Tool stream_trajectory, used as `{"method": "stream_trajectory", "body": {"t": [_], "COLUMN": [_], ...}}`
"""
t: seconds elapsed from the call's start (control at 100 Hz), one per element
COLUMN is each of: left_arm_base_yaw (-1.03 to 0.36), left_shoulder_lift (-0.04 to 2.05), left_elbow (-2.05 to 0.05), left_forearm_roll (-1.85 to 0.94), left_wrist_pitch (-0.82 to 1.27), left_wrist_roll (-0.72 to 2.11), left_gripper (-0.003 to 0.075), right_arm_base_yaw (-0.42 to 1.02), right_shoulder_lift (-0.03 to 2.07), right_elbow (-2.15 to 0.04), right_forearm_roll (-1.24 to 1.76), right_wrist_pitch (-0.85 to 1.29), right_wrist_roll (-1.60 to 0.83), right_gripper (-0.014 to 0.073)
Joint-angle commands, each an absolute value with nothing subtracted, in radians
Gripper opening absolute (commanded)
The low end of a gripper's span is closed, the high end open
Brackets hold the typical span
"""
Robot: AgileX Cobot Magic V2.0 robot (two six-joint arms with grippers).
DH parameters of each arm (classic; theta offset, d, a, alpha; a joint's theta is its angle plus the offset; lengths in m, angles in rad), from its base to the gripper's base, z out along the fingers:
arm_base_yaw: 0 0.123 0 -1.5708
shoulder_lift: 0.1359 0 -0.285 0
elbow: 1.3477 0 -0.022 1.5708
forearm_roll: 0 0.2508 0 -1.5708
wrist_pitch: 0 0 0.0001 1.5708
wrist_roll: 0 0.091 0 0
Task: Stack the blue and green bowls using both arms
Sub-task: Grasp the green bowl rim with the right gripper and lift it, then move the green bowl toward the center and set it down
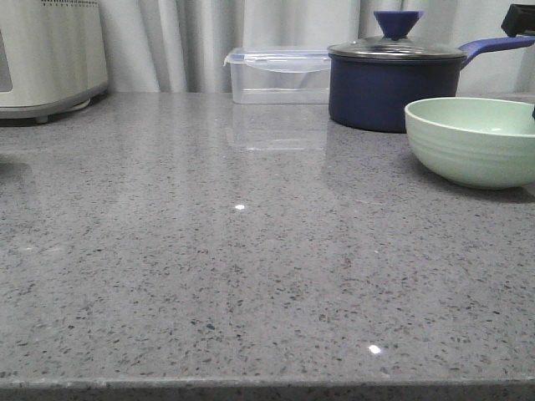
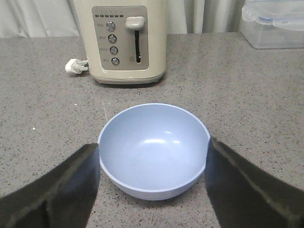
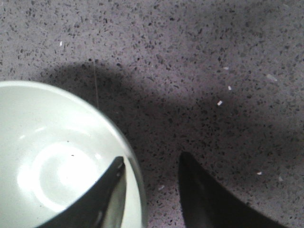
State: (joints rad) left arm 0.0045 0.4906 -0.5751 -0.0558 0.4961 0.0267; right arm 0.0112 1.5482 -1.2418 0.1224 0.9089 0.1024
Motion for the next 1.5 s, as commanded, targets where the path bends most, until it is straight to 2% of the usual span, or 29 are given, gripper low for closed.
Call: {"method": "stream_trajectory", "body": {"t": [0.0,0.37,0.65,0.87,1.16,1.49], "left_arm_base_yaw": [0.004,0.004,0.004,0.004,0.004,0.004], "left_shoulder_lift": [0.499,0.499,0.499,0.499,0.499,0.499], "left_elbow": [-0.615,-0.615,-0.615,-0.615,-0.615,-0.615], "left_forearm_roll": [-0.063,-0.063,-0.063,-0.063,-0.063,-0.063], "left_wrist_pitch": [0.419,0.419,0.419,0.419,0.419,0.419], "left_wrist_roll": [0.021,0.021,0.021,0.021,0.021,0.021], "left_gripper": [0.0447,0.044,0.044,0.044,0.044,0.044], "right_arm_base_yaw": [0.009,0.009,0.031,0.164,0.375,0.438], "right_shoulder_lift": [1.515,1.515,1.513,1.522,1.64,1.732], "right_elbow": [-1.276,-1.276,-1.364,-1.43,-1.509,-1.569], "right_forearm_roll": [0.13,0.13,0.167,0.182,0.206,0.207], "right_wrist_pitch": [0.876,0.877,0.917,0.914,0.869,0.869], "right_wrist_roll": [0.095,0.095,0.065,0.061,0.061,0.061], "right_gripper": [0.0212,-0.0086,-0.008,-0.008,-0.008,-0.0075]}}
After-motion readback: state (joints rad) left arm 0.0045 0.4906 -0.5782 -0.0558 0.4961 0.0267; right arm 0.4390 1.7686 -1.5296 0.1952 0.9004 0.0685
